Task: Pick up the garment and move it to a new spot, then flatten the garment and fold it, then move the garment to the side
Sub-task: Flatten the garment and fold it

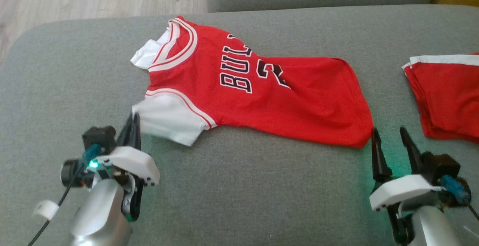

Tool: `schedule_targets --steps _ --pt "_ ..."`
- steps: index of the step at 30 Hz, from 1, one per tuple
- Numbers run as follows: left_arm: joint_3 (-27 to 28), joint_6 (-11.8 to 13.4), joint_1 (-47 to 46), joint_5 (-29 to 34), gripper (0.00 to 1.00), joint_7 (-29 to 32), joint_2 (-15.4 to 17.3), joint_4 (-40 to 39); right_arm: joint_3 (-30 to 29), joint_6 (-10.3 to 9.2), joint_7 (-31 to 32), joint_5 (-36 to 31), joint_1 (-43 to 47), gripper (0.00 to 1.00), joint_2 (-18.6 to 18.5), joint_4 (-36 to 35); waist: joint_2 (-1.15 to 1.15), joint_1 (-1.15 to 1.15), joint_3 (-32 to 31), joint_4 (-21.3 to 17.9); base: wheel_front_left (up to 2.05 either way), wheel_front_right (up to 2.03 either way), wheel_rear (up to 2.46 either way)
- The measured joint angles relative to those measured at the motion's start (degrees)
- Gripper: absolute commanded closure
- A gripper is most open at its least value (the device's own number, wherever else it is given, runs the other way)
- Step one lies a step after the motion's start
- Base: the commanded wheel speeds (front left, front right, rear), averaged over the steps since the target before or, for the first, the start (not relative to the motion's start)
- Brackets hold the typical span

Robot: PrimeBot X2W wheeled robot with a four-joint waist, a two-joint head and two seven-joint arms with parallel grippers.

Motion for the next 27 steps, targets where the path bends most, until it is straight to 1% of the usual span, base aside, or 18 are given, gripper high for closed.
schedule_targets --steps 4,9,16,26,27 --pt "1.0 0.8 0.0 0.0 1.0 -5.2 0.0 -4.6 -1.2 0.0 2.6 1.3 -0.2 0.0 0.0 4.8 0.0 0.0 -0.6 0.6 0.0 0.0 0.0" --pt "2.2 2.5 1.3 0.0 1.0 -8.9 0.0 -9.6 0.3 0.0 4.5 4.0 -2.5 0.0 0.0 9.5 0.0 0.0 -0.6 1.4 0.0 0.0 0.0" --pt "2.1 3.1 2.9 0.1 1.0 -9.3 0.2 -12.9 3.3 0.0 7.1 5.7 -5.1 0.0 0.0 15.3 0.0 0.0 -0.1 2.7 0.0 0.0 0.0" --pt "2.0 3.7 3.0 0.1 1.0 -9.7 0.7 -14.1 4.7 0.0 7.6 5.9 -8.3 0.0 -0.2 19.2 0.0 0.0 0.2 3.4 0.0 0.0 0.0" --pt "2.0 3.8 3.0 0.1 1.0 -9.7 0.8 -14.1 5.2 0.0 7.9 6.3 -8.5 0.13 -0.3 19.5 0.0 0.0 0.2 3.4 0.0 0.0 0.0"
